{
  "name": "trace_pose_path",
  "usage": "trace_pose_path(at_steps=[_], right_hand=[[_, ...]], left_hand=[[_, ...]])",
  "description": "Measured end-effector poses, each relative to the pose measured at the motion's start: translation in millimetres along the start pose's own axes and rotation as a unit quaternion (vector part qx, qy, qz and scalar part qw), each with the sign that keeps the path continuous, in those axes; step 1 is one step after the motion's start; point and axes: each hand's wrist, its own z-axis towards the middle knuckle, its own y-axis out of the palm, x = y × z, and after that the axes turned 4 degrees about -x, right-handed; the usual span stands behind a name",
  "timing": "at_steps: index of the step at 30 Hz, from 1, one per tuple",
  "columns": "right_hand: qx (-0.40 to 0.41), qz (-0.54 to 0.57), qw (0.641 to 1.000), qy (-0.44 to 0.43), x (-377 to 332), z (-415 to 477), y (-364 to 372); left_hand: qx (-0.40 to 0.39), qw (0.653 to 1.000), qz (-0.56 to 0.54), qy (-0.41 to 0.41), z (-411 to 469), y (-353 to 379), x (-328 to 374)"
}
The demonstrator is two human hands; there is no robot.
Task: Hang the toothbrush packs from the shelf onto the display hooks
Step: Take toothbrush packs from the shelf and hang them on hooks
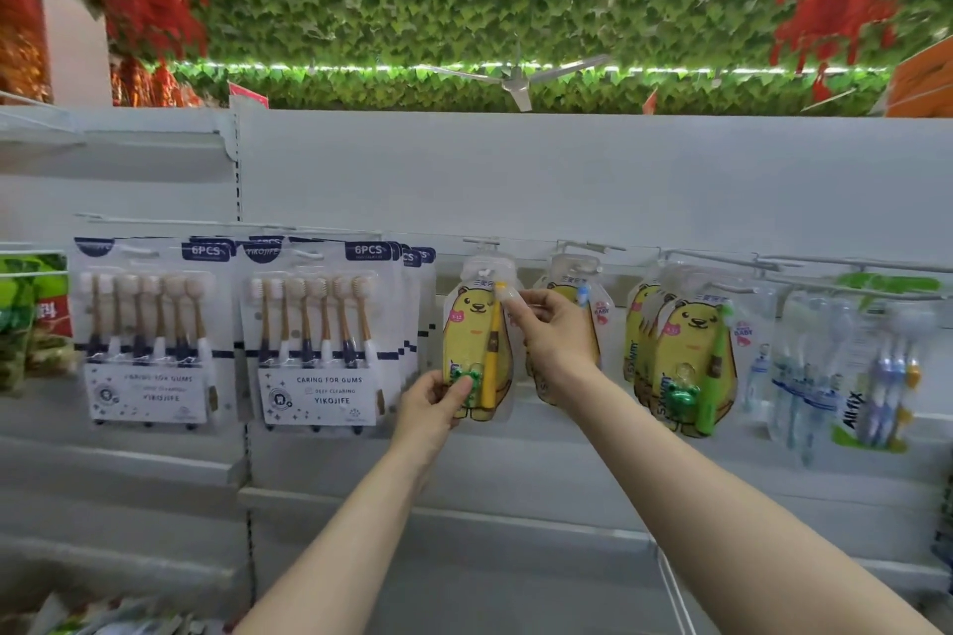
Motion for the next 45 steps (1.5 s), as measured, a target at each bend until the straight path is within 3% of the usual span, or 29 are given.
trace_pose_path(at_steps=[6,12,17,20,23,32,45], right_hand=[[-0.016,-0.09,0.996,0.019,-12.4,-34.6,-18.5],[-0.037,-0.213,0.975,0.057,-37.0,-101.3,-59.3],[-0.125,-0.427,0.895,0.029,-67.3,-172.4,-104.2],[-0.141,-0.526,0.839,0.001,-90.0,-208.5,-138.7],[-0.127,-0.576,0.808,-0.005,-111.0,-238.9,-179.5],[-0.076,-0.649,0.757,0.008,-146.3,-298.5,-322.4],[0.001,-0.674,0.736,0.062,-159.2,-342.4,-614.6]], left_hand=[[0.052,0.997,0.056,-0.013,-32.7,-3.8,4.3],[0.038,0.971,0.234,0.016,-101.1,-12.8,26.9],[-0.061,0.902,0.407,0.134,-161.4,0.2,77.5],[-0.122,0.872,0.447,0.159,-190.3,23.7,102.4],[-0.157,0.853,0.46,0.19,-208.7,53.4,113.2],[-0.242,0.819,0.445,0.269,-258.3,192.1,138.0],[-0.325,0.797,0.392,0.326,-335.5,498.3,150.8]])
